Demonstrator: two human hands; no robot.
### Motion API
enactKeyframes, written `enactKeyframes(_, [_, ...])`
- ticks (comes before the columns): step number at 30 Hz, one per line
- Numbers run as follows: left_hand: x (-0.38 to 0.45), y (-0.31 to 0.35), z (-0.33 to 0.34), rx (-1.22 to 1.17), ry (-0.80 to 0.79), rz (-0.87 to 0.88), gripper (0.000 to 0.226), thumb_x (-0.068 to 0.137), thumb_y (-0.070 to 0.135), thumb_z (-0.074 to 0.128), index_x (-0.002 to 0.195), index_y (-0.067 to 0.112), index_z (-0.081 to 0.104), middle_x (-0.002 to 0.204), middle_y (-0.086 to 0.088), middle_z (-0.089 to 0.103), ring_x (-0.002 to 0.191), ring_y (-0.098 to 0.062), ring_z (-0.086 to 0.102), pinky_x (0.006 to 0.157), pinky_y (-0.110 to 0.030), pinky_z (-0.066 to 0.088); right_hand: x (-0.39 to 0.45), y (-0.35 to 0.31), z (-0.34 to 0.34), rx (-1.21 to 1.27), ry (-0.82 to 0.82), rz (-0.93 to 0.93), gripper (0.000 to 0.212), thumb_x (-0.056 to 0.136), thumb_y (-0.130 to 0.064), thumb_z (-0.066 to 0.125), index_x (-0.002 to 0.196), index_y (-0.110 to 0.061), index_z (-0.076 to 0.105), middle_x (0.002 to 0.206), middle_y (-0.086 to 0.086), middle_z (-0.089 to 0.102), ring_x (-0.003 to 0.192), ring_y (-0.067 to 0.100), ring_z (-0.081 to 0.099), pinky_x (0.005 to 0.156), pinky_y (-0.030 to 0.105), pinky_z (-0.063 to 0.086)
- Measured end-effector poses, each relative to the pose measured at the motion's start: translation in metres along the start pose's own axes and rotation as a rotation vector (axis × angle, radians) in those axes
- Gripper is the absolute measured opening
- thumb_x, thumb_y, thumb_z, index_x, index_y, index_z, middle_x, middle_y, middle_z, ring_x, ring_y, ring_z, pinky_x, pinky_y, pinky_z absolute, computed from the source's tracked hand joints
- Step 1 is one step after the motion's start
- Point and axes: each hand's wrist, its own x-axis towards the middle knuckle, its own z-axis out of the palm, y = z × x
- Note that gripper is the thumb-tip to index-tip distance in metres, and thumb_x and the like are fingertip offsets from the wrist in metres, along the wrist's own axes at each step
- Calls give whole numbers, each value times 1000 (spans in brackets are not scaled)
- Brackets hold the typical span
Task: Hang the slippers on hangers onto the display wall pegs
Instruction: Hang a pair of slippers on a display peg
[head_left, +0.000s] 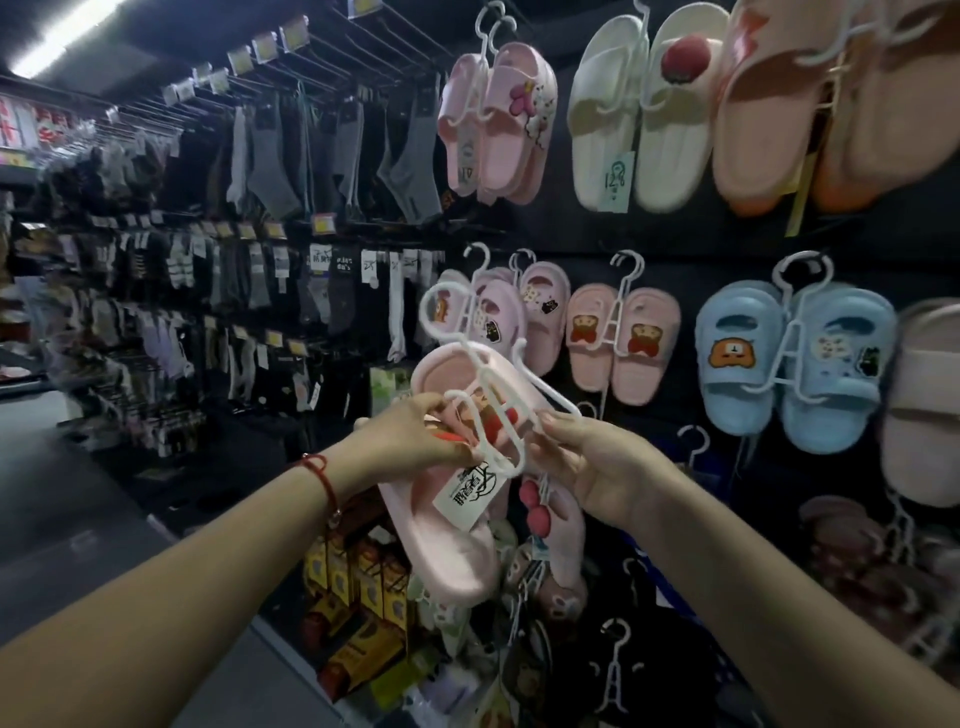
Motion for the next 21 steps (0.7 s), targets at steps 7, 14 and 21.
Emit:
enactKeyframes(7, [3,26,12,49,-75,91,55,59,52,88,108,40,67,97,19,73,95,-4,69,86,-25,56,-10,-6,-29,-695,78,-355,20,93,-20,71,94,-1,74,84,18,75,71,19,69,61,24,55])
enactKeyframes(14, [6,40,24,1,-146,68,62,52,62,87,103,30,71,97,14,75,91,-7,72,93,-38,58,-26,-25,-50,-81,-120,-59,32,99,-38,53,104,-8,63,92,8,77,78,19,76,64,32,58])
enactKeyframes(21, [-2,71,43,78,-189,229,35,72,49,87,99,40,67,91,15,74,86,5,68,84,-24,58,-25,-15,-49,-213,-252,-193,50,92,-31,66,123,7,62,108,25,66,85,29,66,80,38,53])
